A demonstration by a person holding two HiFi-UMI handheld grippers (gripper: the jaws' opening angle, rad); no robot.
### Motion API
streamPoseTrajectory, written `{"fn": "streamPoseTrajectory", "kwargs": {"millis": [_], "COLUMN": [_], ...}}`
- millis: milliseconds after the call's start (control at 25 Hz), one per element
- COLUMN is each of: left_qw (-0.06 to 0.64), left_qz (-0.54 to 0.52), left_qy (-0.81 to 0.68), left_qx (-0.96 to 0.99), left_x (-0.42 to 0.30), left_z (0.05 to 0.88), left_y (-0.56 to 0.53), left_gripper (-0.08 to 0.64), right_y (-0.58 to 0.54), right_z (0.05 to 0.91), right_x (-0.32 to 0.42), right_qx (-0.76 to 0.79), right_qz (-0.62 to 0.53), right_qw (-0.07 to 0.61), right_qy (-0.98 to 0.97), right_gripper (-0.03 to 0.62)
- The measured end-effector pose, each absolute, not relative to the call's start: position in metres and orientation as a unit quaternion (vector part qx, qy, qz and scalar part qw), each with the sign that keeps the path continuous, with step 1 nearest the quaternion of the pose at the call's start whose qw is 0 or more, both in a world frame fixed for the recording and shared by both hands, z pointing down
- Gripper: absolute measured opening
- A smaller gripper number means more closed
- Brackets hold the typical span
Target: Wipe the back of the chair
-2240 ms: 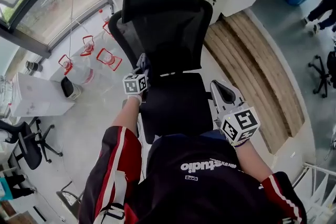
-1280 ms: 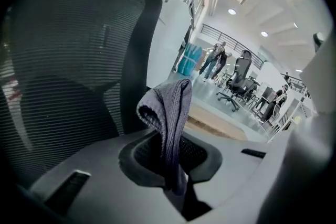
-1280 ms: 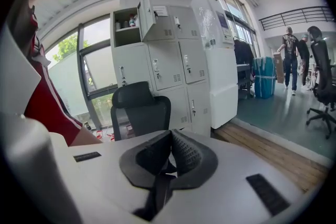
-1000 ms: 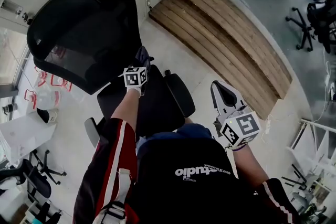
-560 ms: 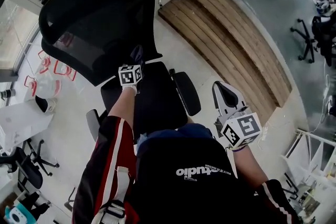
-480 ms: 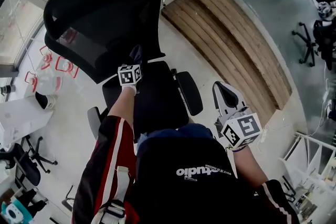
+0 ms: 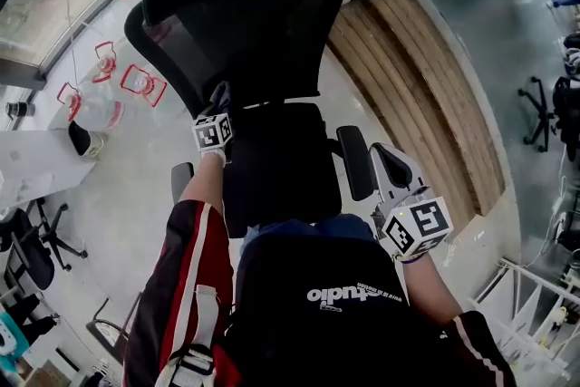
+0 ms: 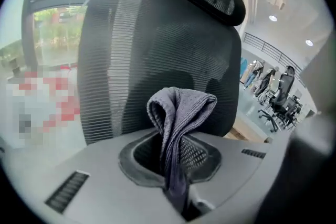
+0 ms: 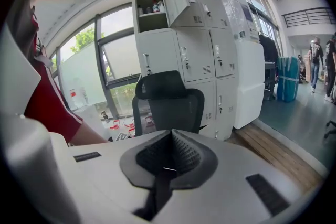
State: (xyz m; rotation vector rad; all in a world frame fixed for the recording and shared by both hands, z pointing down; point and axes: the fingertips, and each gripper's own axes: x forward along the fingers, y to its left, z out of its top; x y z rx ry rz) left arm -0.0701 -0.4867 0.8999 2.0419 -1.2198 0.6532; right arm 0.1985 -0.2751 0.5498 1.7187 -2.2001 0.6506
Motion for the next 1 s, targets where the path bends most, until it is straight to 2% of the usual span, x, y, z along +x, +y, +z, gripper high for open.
{"fn": "streamPoseTrajectory", "kwargs": {"millis": [400,800,1000], "left_qw": [0.351,0.341,0.286], "left_qz": [0.239,0.179,0.172], "left_qy": [-0.537,-0.546,-0.532], "left_qx": [0.729,0.744,0.778], "left_x": [-0.201,-0.236,-0.225], "left_z": [0.887,0.830,0.762], "left_y": [-0.483,-0.468,-0.442], "left_gripper": [0.055,0.055,0.055], "right_y": [-0.295,-0.292,-0.290], "right_z": [0.544,0.529,0.511], "right_x": [0.115,0.079,0.069], "right_qx": [0.556,0.537,0.527], "right_qz": [0.215,0.194,0.181], "right_qw": [0.145,0.135,0.121], "right_qy": [-0.790,-0.810,-0.822], "right_gripper": [-0.003,-0.003,-0.003]}}
